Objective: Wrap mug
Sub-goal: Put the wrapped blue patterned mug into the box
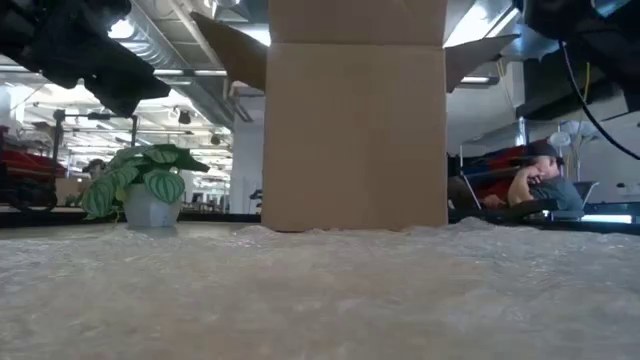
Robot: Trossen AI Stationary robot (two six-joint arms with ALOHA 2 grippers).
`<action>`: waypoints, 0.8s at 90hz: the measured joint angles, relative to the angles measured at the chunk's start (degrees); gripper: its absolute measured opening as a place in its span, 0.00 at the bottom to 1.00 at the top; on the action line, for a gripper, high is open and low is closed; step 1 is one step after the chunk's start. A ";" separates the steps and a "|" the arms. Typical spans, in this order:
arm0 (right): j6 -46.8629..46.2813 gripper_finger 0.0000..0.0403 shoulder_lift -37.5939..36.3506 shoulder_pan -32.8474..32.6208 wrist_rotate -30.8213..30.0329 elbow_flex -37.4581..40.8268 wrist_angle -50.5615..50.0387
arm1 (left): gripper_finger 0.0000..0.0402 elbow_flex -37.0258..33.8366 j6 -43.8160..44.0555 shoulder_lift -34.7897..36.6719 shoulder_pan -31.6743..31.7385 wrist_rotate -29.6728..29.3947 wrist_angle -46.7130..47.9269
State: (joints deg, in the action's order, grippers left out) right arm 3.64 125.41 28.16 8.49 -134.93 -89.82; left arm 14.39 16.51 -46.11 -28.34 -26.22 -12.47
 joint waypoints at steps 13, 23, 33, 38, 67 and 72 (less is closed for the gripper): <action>0.55 0.01 2.62 -0.04 0.51 -0.07 0.07 | 0.32 0.00 0.00 0.00 0.00 0.00 0.01; 0.68 0.01 4.33 0.00 1.50 -0.14 0.17 | 0.32 0.00 0.02 0.00 0.00 0.00 0.04; 0.76 0.01 5.42 0.02 1.65 -0.28 0.17 | 0.32 0.00 0.02 0.00 0.00 0.00 0.07; 0.76 0.01 5.85 0.04 1.81 -0.28 0.22 | 0.32 0.00 0.02 0.00 0.00 0.00 0.10; -0.42 0.13 6.42 0.04 2.29 -0.17 0.18 | 0.32 0.00 1.36 0.01 -0.01 0.01 1.05; -1.14 0.16 6.42 0.04 2.59 -0.16 0.12 | 0.32 0.00 1.82 0.02 -0.01 0.02 1.54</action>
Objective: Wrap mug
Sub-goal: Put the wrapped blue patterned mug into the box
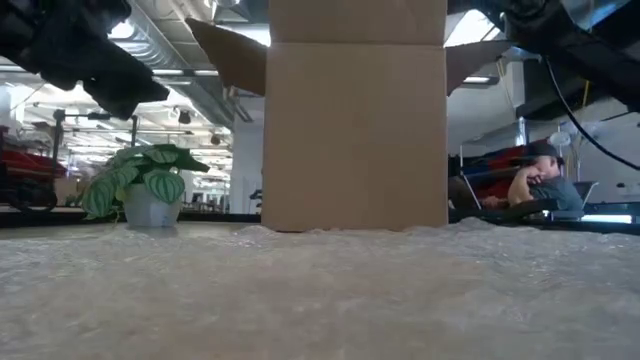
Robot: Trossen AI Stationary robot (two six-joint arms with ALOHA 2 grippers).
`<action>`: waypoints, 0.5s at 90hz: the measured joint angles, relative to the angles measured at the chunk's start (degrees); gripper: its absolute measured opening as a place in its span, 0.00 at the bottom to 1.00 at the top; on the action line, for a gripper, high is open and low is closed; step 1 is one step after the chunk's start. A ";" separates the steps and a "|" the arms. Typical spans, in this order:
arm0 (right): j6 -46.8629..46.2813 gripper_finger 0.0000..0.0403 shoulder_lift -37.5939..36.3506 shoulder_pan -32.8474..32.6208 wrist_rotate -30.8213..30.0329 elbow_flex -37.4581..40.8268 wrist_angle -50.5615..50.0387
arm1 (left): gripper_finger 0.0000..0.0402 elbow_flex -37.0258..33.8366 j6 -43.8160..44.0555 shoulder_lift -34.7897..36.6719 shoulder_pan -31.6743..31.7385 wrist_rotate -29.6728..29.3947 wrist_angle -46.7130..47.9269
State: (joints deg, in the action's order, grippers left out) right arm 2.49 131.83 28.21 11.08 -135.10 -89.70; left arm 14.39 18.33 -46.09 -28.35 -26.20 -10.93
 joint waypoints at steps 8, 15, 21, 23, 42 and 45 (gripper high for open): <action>-0.30 0.19 -0.05 -0.04 0.50 0.11 -0.28 | 0.32 0.00 0.52 0.00 0.01 0.00 0.12; -0.30 0.22 -0.45 -0.22 0.81 0.23 -0.28 | 0.32 0.00 0.52 0.00 0.01 -0.01 0.07; -0.30 0.23 -1.27 -0.22 1.04 0.25 -0.40 | 0.32 0.00 0.52 0.00 -0.01 0.00 0.07; -0.31 0.24 -1.61 -0.23 1.05 0.25 -0.47 | 0.32 0.00 0.53 0.00 0.00 0.00 0.07; -0.69 0.26 -4.24 -0.59 0.68 0.25 -0.44 | 0.32 0.00 0.30 0.00 0.00 0.00 0.07; -0.69 0.26 -4.63 -0.61 0.63 0.25 -0.40 | 0.32 0.00 0.28 0.00 0.01 -0.02 0.07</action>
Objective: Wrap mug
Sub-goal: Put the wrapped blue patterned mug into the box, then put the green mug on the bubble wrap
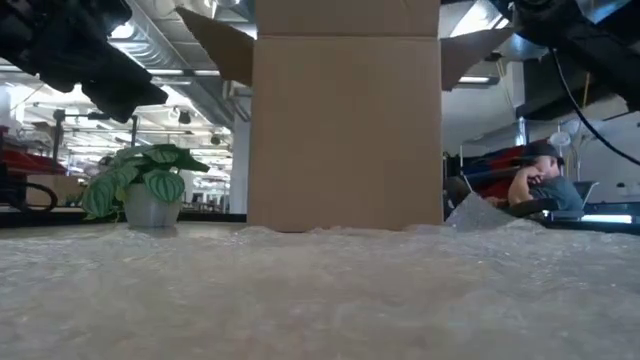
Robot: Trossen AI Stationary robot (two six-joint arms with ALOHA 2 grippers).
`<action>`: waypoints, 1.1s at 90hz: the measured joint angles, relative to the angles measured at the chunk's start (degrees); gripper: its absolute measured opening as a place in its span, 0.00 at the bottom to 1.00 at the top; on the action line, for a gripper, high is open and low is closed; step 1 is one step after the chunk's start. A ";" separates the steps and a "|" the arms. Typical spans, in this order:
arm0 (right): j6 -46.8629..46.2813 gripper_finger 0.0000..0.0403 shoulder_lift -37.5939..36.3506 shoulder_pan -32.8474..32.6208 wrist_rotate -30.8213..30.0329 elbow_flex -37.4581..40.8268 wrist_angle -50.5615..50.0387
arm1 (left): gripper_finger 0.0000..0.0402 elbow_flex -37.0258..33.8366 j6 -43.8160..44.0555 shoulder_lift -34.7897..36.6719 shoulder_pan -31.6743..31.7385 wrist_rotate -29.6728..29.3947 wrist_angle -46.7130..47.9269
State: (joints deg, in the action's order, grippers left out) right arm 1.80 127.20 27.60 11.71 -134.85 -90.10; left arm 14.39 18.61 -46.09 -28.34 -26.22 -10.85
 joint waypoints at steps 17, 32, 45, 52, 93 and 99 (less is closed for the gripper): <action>-0.01 0.27 -2.39 -0.42 -0.07 0.00 0.27 | 0.32 0.00 -0.15 0.00 0.00 0.02 -0.01; -0.31 0.27 -4.79 -0.42 -0.07 0.00 0.30 | 0.32 0.00 -0.17 0.00 0.00 0.00 -0.02; -0.38 0.27 -6.90 -0.37 -0.09 -0.04 0.30 | 0.32 0.00 -0.17 0.00 -0.01 0.02 -0.01; -0.46 0.27 -7.96 -0.37 -0.11 -0.04 0.34 | 0.32 0.00 -0.17 0.00 -0.01 0.02 -0.02; -1.86 0.27 -10.77 -0.35 -0.03 -0.07 0.25 | 0.32 0.00 0.06 0.00 0.00 0.02 -0.04; -1.90 0.27 -10.77 -0.32 1.29 -0.07 0.28 | 0.32 0.00 0.05 0.00 0.00 0.02 -0.02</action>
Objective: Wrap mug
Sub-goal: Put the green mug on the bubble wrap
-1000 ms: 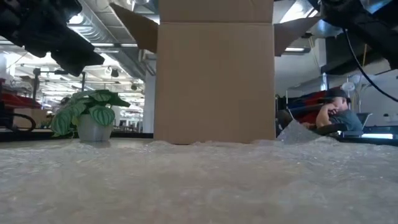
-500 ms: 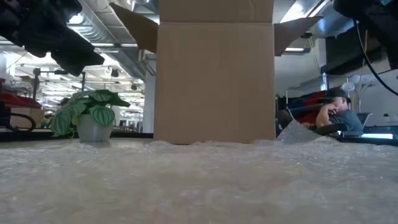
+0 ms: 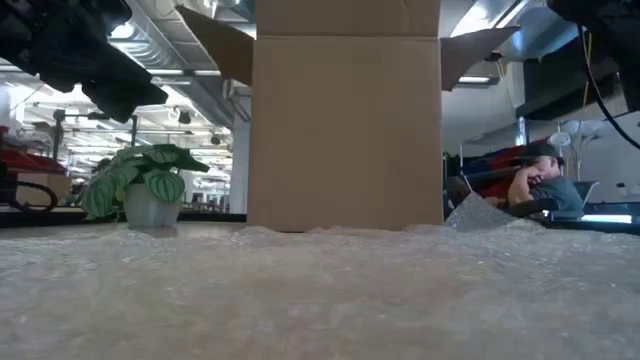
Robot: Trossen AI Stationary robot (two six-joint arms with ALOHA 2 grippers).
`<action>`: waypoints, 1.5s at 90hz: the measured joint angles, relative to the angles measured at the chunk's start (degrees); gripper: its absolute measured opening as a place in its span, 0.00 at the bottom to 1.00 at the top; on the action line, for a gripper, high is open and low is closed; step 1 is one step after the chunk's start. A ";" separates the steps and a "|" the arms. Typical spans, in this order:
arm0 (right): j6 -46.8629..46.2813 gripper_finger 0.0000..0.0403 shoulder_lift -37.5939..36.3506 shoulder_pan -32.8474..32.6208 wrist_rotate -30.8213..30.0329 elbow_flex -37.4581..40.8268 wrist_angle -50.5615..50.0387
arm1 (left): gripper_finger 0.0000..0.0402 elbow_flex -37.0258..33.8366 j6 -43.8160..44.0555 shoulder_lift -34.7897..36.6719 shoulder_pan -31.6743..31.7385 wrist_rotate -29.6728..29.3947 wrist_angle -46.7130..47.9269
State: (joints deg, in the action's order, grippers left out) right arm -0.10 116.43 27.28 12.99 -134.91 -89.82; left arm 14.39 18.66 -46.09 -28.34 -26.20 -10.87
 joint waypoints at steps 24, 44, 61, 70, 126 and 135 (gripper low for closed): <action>0.46 0.27 0.00 0.12 2.67 0.00 0.13 | 0.32 0.00 -0.09 0.00 -0.01 0.00 0.00; 1.95 0.27 -0.90 0.23 2.60 0.00 -0.09 | 0.32 0.00 -0.22 0.00 -0.02 0.00 0.00; 2.10 0.27 -5.78 0.60 -1.67 0.00 0.20 | 0.32 0.00 -0.79 0.00 -0.01 0.00 -0.05; 2.12 0.27 -9.02 0.56 -3.65 -0.02 2.12 | 0.32 -0.02 -0.78 0.00 -0.01 0.00 -0.18; 1.13 0.27 -19.05 0.49 -5.92 -0.07 18.02 | 0.32 -0.02 0.45 0.00 0.00 0.00 -0.48; -1.36 0.27 -19.85 0.38 -3.15 -0.07 19.32 | 0.32 -0.02 0.43 0.00 0.00 0.00 -0.46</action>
State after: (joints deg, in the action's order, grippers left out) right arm -1.46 96.59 27.66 9.85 -134.98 -70.51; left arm 14.37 19.09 -46.09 -28.34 -26.20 -11.34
